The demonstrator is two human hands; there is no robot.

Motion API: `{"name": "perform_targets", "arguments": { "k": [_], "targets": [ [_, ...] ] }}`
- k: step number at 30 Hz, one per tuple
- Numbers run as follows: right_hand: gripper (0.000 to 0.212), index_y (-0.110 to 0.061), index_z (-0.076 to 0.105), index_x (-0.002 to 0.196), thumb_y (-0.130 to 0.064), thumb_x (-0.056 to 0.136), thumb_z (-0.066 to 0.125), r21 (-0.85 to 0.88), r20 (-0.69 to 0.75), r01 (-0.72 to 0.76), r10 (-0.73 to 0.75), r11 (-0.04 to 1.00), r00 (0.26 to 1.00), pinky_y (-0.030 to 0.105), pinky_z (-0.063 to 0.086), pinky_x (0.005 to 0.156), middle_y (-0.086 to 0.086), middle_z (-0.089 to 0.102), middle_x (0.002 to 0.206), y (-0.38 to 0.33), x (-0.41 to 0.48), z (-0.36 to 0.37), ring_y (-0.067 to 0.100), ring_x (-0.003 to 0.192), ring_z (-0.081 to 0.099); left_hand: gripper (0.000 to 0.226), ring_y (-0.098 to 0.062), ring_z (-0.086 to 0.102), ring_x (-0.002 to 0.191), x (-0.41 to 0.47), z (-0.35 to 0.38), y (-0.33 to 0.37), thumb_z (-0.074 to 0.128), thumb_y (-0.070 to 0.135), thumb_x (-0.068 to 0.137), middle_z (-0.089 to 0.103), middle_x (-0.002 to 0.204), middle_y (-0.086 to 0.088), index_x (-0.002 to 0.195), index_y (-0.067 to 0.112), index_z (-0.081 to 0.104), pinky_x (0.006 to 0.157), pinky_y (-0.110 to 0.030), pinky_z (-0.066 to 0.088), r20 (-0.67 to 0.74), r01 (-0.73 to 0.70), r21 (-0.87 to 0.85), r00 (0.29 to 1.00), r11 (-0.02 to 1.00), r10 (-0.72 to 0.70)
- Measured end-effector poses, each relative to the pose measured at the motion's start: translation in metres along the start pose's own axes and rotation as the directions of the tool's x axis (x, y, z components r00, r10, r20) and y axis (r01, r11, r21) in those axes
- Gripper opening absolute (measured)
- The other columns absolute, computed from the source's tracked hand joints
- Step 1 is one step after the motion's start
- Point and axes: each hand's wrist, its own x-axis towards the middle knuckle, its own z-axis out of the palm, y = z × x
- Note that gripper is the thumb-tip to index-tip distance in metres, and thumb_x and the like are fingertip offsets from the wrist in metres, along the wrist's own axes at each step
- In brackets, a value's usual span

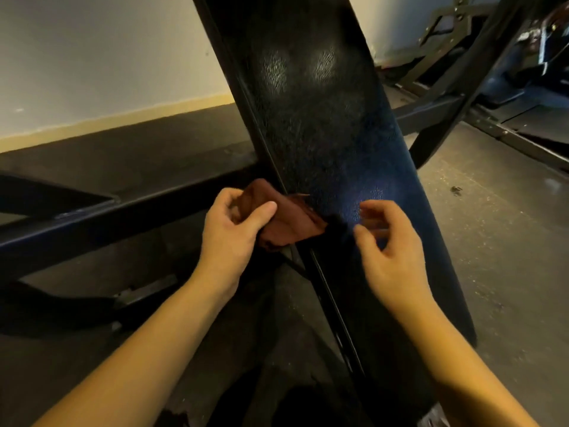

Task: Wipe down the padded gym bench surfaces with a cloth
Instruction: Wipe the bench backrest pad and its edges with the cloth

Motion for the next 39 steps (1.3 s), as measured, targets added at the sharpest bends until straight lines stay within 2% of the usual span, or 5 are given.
{"name": "perform_targets", "arguments": {
  "k": [10,19,28,36,39],
  "targets": [
    [0.048,-0.014,0.053,0.146,-0.027,0.101,0.053,-0.454,0.048,0.299,-0.313,0.839,0.949,0.043,0.036,0.110,0.007,0.046,0.154,0.051,-0.018,0.043,0.029,0.138,0.044,0.027,0.000,0.071,0.090,-0.092,0.027,-0.094,0.076,0.011,0.091,0.075,0.095,0.017,0.104,0.034,0.070,0.078,-0.014,0.053,0.097,0.141,0.132,0.983,0.981,-0.155],
    [0.050,-0.014,0.045,0.152,-0.028,0.104,0.042,-0.330,0.041,0.457,-0.471,0.826,0.881,0.031,0.017,0.124,0.004,0.033,0.163,0.090,-0.023,0.047,0.020,0.153,0.025,0.018,0.001,0.066,0.090,-0.027,0.035,-0.093,0.076,0.025,0.090,0.068,0.091,0.016,0.100,0.034,0.064,0.085,-0.026,0.055,-0.236,-0.250,0.221,0.924,0.943,0.300],
    [0.046,-0.014,0.055,0.145,-0.028,0.101,0.049,-0.237,-0.023,0.478,-0.496,0.846,0.868,0.029,0.022,0.122,0.006,0.044,0.157,0.097,-0.023,0.049,0.022,0.148,0.035,0.016,0.001,0.070,0.085,-0.184,0.072,-0.211,0.075,0.017,0.093,0.074,0.089,0.014,0.096,0.032,0.071,0.076,-0.011,0.049,-0.126,-0.057,0.058,0.990,0.997,0.064],
    [0.050,-0.014,0.048,0.150,-0.028,0.103,0.043,-0.318,0.024,0.525,-0.547,0.789,0.837,0.038,0.021,0.123,0.009,0.039,0.160,0.110,-0.035,0.046,0.026,0.150,0.031,0.007,-0.005,0.068,0.084,-0.067,0.060,-0.152,0.074,0.021,0.091,0.072,0.089,0.008,0.096,0.024,0.071,0.086,-0.034,0.059,-0.294,-0.292,0.130,0.902,0.948,0.318],
    [0.050,-0.015,0.050,0.149,-0.032,0.102,0.043,-0.306,-0.001,0.524,-0.551,0.795,0.835,0.031,0.019,0.121,0.007,0.042,0.159,0.111,-0.037,0.044,0.025,0.149,0.034,0.010,0.005,0.064,0.083,-0.105,0.077,-0.173,0.072,0.018,0.094,0.069,0.089,0.011,0.097,0.027,0.067,0.080,-0.021,0.056,-0.345,-0.300,0.079,0.886,0.951,0.308]
  ]
}}
